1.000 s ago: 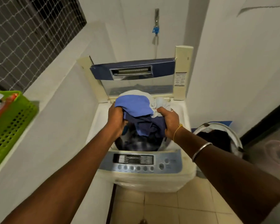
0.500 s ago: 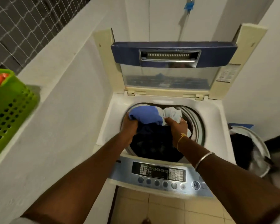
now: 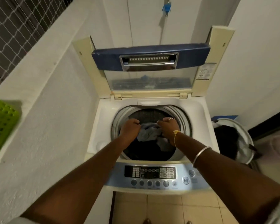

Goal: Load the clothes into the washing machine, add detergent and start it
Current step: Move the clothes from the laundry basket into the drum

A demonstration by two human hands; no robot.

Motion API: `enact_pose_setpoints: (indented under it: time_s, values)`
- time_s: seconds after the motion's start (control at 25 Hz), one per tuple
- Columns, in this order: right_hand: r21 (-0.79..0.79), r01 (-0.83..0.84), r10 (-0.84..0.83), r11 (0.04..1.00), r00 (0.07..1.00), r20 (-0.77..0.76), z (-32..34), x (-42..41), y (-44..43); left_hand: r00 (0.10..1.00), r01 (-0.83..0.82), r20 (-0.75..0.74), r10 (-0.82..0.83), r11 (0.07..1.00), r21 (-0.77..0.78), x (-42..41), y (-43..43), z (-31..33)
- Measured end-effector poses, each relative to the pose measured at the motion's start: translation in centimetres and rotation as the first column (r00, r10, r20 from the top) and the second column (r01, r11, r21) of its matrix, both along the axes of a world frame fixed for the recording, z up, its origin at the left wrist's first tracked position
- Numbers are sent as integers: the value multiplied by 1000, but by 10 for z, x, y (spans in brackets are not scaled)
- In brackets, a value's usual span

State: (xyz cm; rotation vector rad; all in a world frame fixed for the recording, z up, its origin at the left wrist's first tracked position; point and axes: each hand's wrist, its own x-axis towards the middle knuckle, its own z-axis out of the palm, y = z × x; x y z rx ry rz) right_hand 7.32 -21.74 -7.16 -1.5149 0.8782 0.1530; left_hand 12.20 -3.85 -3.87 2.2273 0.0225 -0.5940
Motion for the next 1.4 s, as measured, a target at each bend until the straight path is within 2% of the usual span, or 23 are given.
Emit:
enact_pose_setpoints:
  time_s: [0.08, 0.12, 0.24, 0.4, 0.52, 0.76, 0.92, 1.04, 1.28, 1.4]
  values:
    - [-90, 36, -26, 995, 994, 106, -1, -5, -18, 990, 6, 139, -3, 1000, -21, -8, -25, 19]
    - [-151, 71, -50, 986, 989, 139, 19, -15, -23, 980, 18, 197, -8, 998, -52, -15, -40, 28]
    - [-259, 185, -112, 948, 956, 271, 62, -46, -50, 955, 96, 292, -48, 983, -153, -38, -96, 47]
    - [-243, 379, -295, 893, 899, 323, 61, -78, -114, 897, 253, 415, -154, 947, -197, -74, -186, 58]
    - [-258, 419, -332, 870, 887, 323, 57, -106, -166, 846, 349, 474, -244, 925, -147, -97, -250, 51]
    - [-277, 364, -316, 889, 927, 202, 41, -172, -290, 799, 523, 348, -491, 853, 2, -129, -362, 28]
    - [-365, 300, -273, 881, 954, 124, 35, -194, -357, 799, 556, 232, -555, 828, 66, -138, -405, 5]
    - [-375, 235, -227, 897, 972, 66, 20, -194, -392, 749, 620, 209, -629, 776, 115, -137, -430, -16]
    - [-397, 52, -96, 916, 991, -91, -48, -162, -448, 778, 609, 87, -622, 781, 139, -96, -486, -88]
    - [-339, -30, -37, 940, 981, -189, -91, -149, -474, 810, 583, -17, -586, 801, 134, -81, -498, -136]
